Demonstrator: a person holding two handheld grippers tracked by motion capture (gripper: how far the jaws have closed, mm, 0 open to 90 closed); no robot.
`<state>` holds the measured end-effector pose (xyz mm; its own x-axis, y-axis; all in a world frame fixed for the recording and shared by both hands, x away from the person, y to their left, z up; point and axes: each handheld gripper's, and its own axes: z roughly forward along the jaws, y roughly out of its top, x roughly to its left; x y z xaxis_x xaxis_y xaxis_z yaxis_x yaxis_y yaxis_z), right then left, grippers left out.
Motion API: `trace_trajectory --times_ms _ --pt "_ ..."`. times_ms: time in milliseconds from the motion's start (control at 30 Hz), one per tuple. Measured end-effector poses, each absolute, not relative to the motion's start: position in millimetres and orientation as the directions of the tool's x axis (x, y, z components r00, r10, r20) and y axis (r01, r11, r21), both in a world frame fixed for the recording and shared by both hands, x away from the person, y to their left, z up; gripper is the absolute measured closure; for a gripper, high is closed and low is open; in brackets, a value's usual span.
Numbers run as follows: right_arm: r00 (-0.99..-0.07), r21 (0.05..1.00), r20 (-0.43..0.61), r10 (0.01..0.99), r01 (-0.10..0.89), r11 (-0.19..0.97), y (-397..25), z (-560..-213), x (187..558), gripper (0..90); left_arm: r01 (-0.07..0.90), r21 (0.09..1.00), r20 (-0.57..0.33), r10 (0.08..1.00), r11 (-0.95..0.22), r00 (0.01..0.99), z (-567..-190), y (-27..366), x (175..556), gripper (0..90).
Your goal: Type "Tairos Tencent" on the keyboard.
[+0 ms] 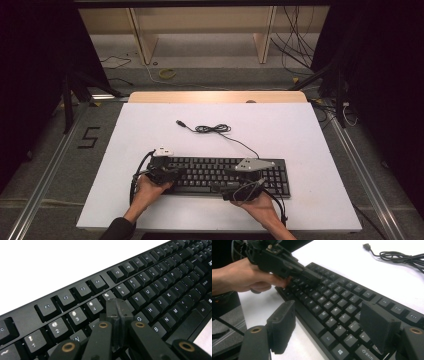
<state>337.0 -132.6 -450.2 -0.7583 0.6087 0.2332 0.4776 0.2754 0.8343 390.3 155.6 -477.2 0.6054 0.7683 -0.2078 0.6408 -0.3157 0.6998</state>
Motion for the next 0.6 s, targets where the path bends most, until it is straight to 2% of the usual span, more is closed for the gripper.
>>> trace_trajectory --times_ms 233,433,500,600 --pt "-0.745 0.835 0.236 0.623 0.484 0.263 -135.8 -451.1 341.7 31.5 0.634 0.724 -0.239 0.764 -0.271 0.600 -468.8 162.4 387.3 81.6" --pt "-0.738 0.833 0.233 0.633 0.487 0.261 -136.7 -452.5 347.5 38.1 0.627 0.741 -0.264 0.755 -0.240 0.600 -464.3 166.4 383.6 72.1" --pt "-0.730 0.831 0.230 0.643 0.492 0.261 -136.2 -453.0 351.1 44.5 0.626 0.746 -0.283 0.744 -0.226 0.606 -463.3 168.2 382.0 62.3" --pt "-0.722 0.829 0.226 0.654 0.495 0.261 -135.0 -453.4 354.4 48.3 0.620 0.754 -0.291 0.735 -0.217 0.612 -461.7 170.6 380.1 55.1"
